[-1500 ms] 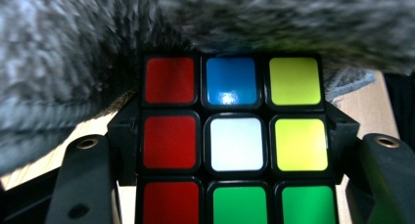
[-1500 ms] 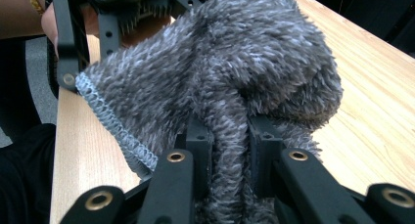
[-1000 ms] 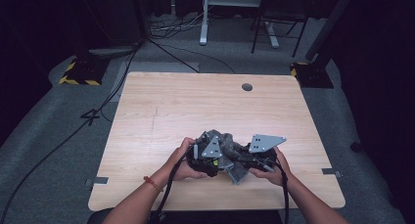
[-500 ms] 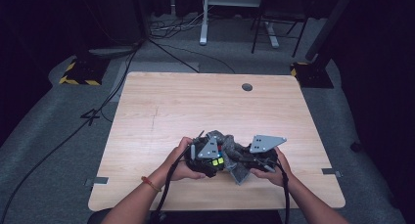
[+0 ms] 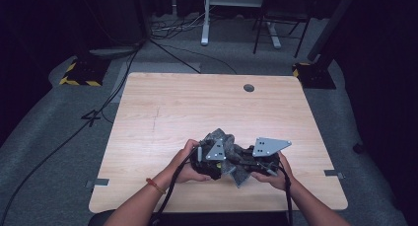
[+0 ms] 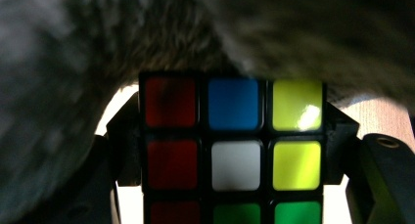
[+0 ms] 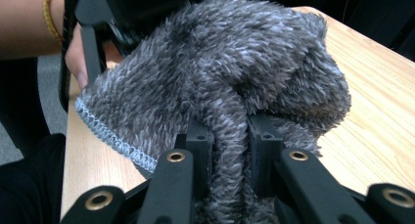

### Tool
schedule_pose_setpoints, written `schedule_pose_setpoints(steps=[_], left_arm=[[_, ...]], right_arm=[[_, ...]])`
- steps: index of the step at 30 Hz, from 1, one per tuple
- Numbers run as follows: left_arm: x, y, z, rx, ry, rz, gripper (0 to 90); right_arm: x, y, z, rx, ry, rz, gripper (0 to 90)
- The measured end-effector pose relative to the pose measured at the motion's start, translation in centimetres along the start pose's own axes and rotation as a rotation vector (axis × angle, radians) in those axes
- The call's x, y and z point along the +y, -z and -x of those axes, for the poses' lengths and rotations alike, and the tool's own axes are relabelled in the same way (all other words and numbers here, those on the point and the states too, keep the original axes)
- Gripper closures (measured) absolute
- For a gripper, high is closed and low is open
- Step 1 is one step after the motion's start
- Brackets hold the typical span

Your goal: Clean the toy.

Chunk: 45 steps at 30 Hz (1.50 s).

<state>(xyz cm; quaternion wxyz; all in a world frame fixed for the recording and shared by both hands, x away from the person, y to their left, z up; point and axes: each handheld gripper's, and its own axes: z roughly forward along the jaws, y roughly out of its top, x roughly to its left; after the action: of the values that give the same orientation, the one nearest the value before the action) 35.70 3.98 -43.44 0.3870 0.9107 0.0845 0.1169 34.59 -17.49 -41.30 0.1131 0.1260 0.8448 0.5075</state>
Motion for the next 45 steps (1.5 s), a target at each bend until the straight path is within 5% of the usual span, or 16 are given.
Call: schedule_pose_setpoints(steps=[8,12,16,24,29,34,38,45], left_arm=[[0.0,-0.4,-0.1,0.005,0.015,-0.008,32.9],[-0.1,0.4,-0.2,0.014,0.011,0.02,33.1],[-0.1,1.8,-0.3,0.011,0.009,0.09,33.1],[-0.3,2.6,-0.7,-0.03,0.036,0.19,32.8],[-0.6,2.5,-0.9,-0.041,0.041,0.182,32.4],[-0.5,1.7,-0.5,-0.015,0.014,0.121,32.6],[-0.3,1.4,-0.3,0.011,-0.006,0.08,32.9],[-0.1,2.2,-0.4,-0.014,0.006,0.132,33.2]], right_arm=[[0.1,-0.1,0.3,0.016,-0.025,0.033,75.6],[-0.7,0.0,1.1,-0.047,-0.013,-0.043,75.6],[-2.7,-0.3,2.6,-0.051,-0.072,-0.102,75.6],[-3.1,-0.5,2.5,0.048,-0.13,-0.053,75.6],[-3.0,0.1,2.6,0.077,-0.16,0.011,75.7],[-2.6,0.6,2.5,0.083,-0.156,0.057,75.8],[-2.3,0.6,2.3,0.064,-0.141,0.049,75.7],[-2.2,0.1,2.0,0.004,-0.076,-0.045,75.8]])
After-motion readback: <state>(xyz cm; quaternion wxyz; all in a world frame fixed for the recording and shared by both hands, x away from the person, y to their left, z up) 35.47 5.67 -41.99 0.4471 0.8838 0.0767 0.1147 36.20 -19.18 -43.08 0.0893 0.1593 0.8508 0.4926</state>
